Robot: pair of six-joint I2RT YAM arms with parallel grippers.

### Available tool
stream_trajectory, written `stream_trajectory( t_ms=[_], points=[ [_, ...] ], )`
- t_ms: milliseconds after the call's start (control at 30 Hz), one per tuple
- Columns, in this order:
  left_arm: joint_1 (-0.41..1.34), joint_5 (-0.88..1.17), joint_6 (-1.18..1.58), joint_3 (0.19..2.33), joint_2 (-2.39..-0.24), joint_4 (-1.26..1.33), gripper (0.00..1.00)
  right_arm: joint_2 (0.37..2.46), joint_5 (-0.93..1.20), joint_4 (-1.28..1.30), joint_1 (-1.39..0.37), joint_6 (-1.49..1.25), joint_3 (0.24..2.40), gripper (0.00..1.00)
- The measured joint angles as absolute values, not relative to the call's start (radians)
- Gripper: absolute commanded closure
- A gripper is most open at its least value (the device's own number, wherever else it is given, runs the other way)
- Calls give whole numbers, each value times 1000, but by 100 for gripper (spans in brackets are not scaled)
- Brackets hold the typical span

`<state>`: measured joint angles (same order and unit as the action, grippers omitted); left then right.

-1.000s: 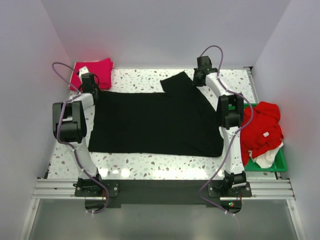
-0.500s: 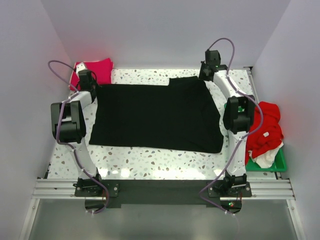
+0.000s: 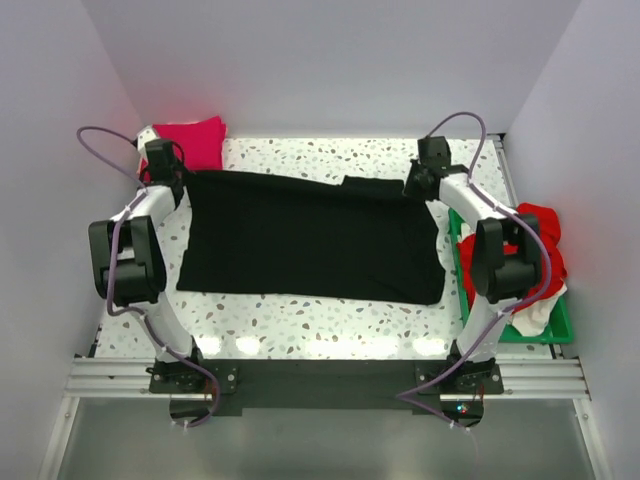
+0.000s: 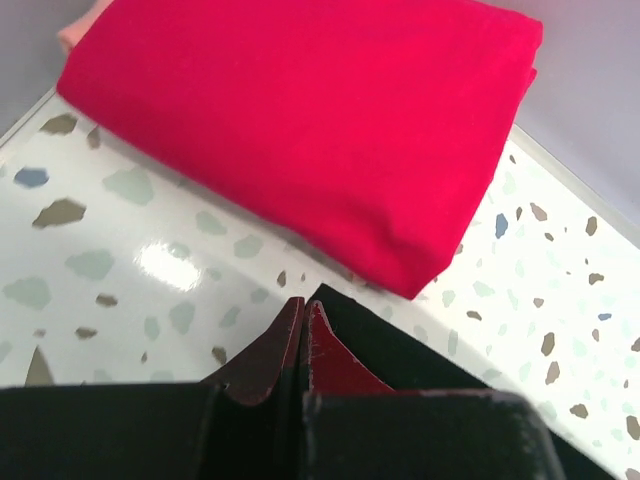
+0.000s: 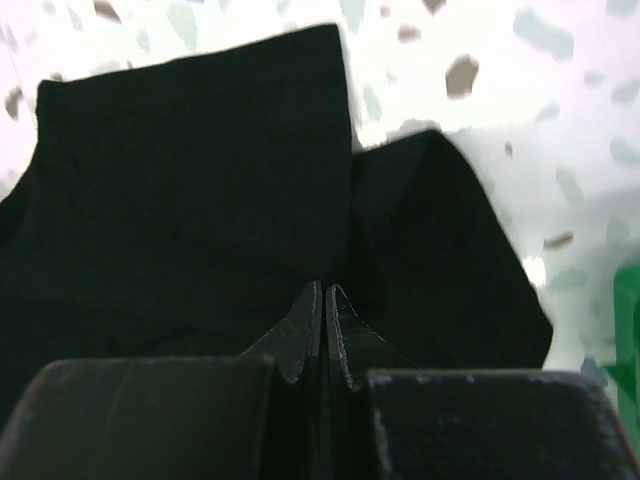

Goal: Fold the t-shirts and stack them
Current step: Fold the tshirt

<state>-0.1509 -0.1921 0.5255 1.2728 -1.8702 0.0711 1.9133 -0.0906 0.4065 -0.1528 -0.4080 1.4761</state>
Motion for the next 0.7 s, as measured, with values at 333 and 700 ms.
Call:
stream_trajectory(
  t_ms=[333, 700],
  points=[
    [-170, -217, 586, 1144, -1753, -16, 100, 1660, -91, 402, -202, -478, 1201, 100],
    [-173, -238, 615, 1004, -1616, -86, 100, 1409, -56, 384, -202, -512, 977, 100]
  ],
)
